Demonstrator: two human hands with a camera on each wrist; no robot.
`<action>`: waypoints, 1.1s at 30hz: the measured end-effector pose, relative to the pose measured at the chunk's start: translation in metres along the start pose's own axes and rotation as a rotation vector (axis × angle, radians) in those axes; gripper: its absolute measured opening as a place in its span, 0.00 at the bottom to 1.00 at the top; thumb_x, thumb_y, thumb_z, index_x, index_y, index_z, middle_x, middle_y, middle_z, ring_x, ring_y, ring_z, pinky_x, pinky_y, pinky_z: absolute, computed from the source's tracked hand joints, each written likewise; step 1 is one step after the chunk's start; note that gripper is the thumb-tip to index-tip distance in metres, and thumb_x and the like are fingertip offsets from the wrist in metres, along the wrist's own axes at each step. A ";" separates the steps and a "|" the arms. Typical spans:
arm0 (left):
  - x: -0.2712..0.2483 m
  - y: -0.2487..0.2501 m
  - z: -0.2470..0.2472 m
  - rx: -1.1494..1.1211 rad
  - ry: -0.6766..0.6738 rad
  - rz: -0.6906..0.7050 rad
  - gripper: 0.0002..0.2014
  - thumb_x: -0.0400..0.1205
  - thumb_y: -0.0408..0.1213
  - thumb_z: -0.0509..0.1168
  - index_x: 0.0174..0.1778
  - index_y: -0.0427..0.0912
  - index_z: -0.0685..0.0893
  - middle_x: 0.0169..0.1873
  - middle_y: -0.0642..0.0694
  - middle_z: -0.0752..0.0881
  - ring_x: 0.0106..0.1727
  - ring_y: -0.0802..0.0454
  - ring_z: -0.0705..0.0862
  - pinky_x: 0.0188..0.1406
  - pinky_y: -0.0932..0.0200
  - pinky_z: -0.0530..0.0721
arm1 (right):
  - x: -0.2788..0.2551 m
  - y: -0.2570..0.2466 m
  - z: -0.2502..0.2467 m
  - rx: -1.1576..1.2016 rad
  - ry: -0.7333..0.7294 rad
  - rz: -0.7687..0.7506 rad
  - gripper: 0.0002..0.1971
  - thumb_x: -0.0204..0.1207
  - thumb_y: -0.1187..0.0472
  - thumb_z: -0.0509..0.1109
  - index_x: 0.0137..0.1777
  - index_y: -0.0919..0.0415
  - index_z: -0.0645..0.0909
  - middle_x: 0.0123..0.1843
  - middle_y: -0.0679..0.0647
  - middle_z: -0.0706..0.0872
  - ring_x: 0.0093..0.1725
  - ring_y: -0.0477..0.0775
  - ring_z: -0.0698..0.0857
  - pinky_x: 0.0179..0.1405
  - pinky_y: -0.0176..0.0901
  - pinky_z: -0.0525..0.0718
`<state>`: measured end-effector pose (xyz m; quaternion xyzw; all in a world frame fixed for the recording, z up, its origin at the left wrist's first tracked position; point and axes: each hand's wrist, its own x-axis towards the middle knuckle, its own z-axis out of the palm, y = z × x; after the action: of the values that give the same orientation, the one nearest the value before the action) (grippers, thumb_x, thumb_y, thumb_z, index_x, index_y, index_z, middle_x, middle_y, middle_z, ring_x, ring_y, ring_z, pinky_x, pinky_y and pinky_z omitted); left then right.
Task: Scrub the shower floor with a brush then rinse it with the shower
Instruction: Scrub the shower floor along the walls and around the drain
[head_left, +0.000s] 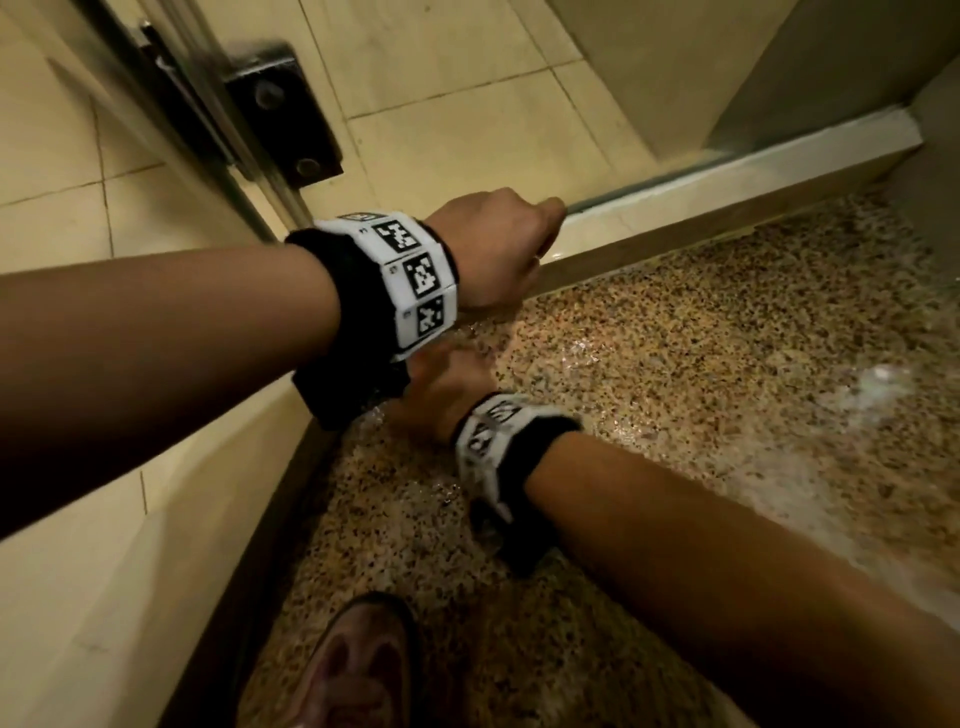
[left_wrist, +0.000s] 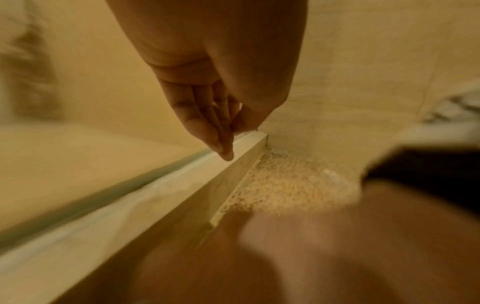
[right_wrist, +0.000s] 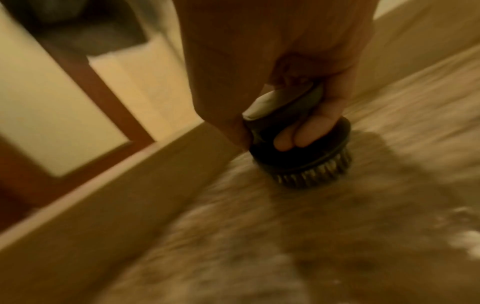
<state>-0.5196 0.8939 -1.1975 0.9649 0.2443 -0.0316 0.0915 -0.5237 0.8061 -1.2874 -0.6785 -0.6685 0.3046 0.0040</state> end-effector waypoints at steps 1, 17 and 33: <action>0.005 0.007 -0.002 -0.013 0.016 0.027 0.12 0.81 0.36 0.58 0.58 0.38 0.75 0.44 0.36 0.86 0.43 0.36 0.82 0.39 0.45 0.82 | -0.001 -0.010 0.005 0.053 -0.025 -0.013 0.25 0.79 0.44 0.60 0.70 0.60 0.77 0.68 0.60 0.81 0.69 0.63 0.79 0.65 0.50 0.77; -0.013 -0.015 -0.004 -0.031 0.135 0.040 0.10 0.80 0.36 0.59 0.55 0.38 0.77 0.37 0.37 0.86 0.34 0.40 0.79 0.34 0.47 0.80 | -0.019 -0.017 0.013 0.100 -0.094 -0.150 0.25 0.74 0.46 0.73 0.64 0.61 0.77 0.61 0.63 0.84 0.58 0.64 0.84 0.58 0.51 0.84; -0.016 -0.016 -0.005 -0.040 0.113 0.012 0.10 0.80 0.37 0.59 0.56 0.39 0.76 0.40 0.37 0.86 0.38 0.37 0.81 0.35 0.46 0.80 | 0.014 0.047 -0.018 -0.033 0.111 0.164 0.25 0.73 0.40 0.68 0.61 0.56 0.72 0.58 0.60 0.83 0.59 0.63 0.83 0.52 0.44 0.79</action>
<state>-0.5413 0.9013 -1.1939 0.9645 0.2439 0.0284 0.0968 -0.4743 0.8210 -1.2976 -0.7468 -0.6143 0.2547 0.0050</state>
